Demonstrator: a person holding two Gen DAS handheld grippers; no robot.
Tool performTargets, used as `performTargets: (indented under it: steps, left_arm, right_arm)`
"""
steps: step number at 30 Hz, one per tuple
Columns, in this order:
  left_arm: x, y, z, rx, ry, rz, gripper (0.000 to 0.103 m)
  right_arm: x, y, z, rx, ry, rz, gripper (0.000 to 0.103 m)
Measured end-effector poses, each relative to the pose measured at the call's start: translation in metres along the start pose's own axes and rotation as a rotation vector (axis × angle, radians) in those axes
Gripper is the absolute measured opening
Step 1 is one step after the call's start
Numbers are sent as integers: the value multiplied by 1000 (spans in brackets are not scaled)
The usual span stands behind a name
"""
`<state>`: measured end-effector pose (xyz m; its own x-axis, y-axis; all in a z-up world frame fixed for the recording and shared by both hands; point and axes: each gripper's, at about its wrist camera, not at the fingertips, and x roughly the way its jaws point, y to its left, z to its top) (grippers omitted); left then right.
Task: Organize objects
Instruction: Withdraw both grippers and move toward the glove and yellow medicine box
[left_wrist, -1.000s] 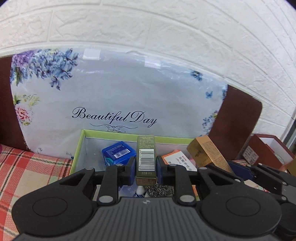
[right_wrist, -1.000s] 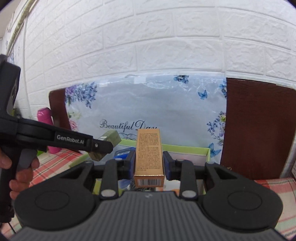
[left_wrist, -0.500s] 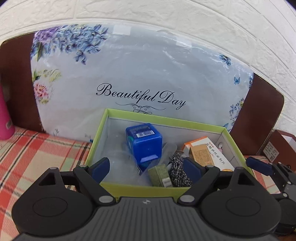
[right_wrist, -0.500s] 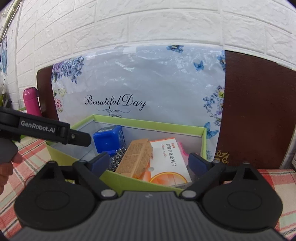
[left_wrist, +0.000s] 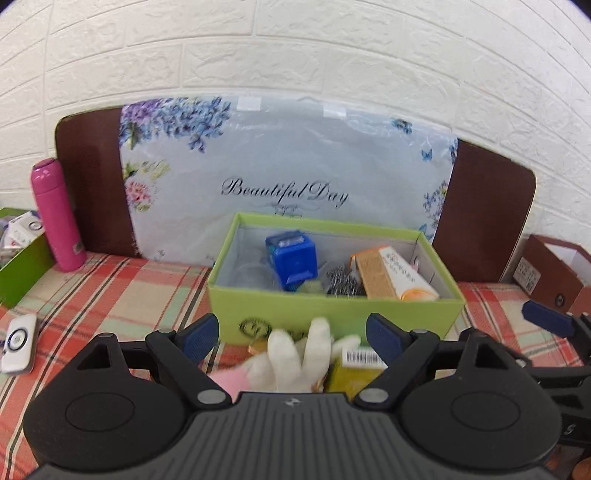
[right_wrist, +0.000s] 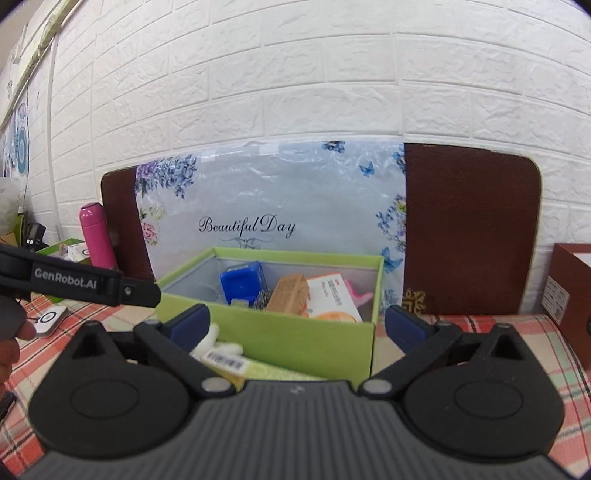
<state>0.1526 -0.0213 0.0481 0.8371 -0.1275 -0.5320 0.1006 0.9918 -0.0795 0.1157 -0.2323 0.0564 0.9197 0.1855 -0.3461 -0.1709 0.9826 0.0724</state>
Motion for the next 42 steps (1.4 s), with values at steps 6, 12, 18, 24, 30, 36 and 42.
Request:
performTargets:
  steps: [6,12,18,24,30,36,42]
  left_arm:
    - [-7,-3,-36,18,61,31,90]
    - [-8,-1,-60,19,126,46,90]
    - [-10,1,-71,21,153,52,90]
    - [-10,7,-89,16,190,9,90]
    - [-12,16,-95,-5,188,4,90]
    - [-12,23,-85,12,131,-14,90]
    - [13,16,-66,117,78,-33,90]
  right_arm:
    - [-24,0,-29,46,42,6,103]
    - [-32,-2,-54,82,90,-7,103]
    - [-36,-3,-69,109,120,-7,103]
    - [-33,2,-76,84,140,23,103]
    - [-14,8,-70,-4,139,44,103]
    - [24,13,-51,-116,118,72,101]
    - [64,22,-52,-244,139,62,90]
